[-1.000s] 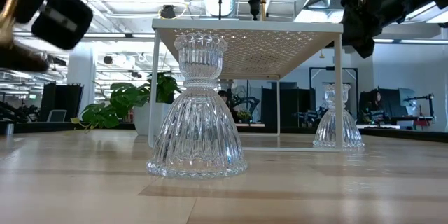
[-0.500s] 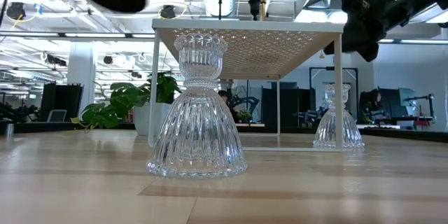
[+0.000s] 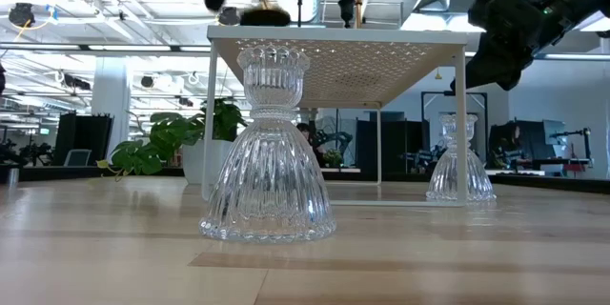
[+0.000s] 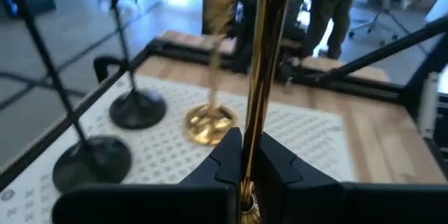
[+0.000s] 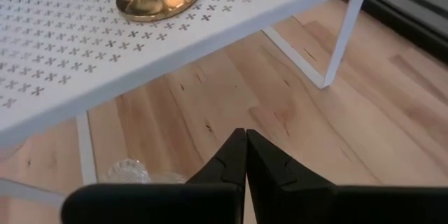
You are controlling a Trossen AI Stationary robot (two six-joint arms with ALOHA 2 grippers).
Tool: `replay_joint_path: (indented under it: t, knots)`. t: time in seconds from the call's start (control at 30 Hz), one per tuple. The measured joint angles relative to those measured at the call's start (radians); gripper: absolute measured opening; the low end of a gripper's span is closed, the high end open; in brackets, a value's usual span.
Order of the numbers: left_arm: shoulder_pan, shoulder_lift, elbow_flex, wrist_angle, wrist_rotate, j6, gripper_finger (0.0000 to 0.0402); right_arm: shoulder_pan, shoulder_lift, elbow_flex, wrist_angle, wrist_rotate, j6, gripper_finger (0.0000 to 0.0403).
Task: Pick & Place candle stick holders
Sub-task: Put the gold candle holder on the shelf aligned with the other gold candle holder
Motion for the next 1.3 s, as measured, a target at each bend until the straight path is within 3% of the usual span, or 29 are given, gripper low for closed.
replay_joint_path:
  t: [0.17, 0.27, 0.67, 1.3]
  knots:
    - [0.125, 0.126, 0.000, 0.128, 0.180, -0.020, 0.0014, -0.001, 0.000, 0.000, 0.004, 0.000, -0.033, 0.0000]
    - [0.167, 0.178, 0.005, 0.158, 0.223, -0.020, 0.0014, -0.001, 0.000, 0.000, 0.004, 0.000, -0.033, 0.0000]
    - [0.193, 0.293, 0.049, 0.178, 0.161, 0.010, 0.0014, -0.002, 0.000, -0.001, 0.007, 0.001, -0.036, 0.0000]
    - [0.137, 0.292, 0.050, 0.150, 0.062, 0.029, 0.0015, -0.002, 0.000, -0.001, 0.007, 0.004, -0.033, 0.0000]
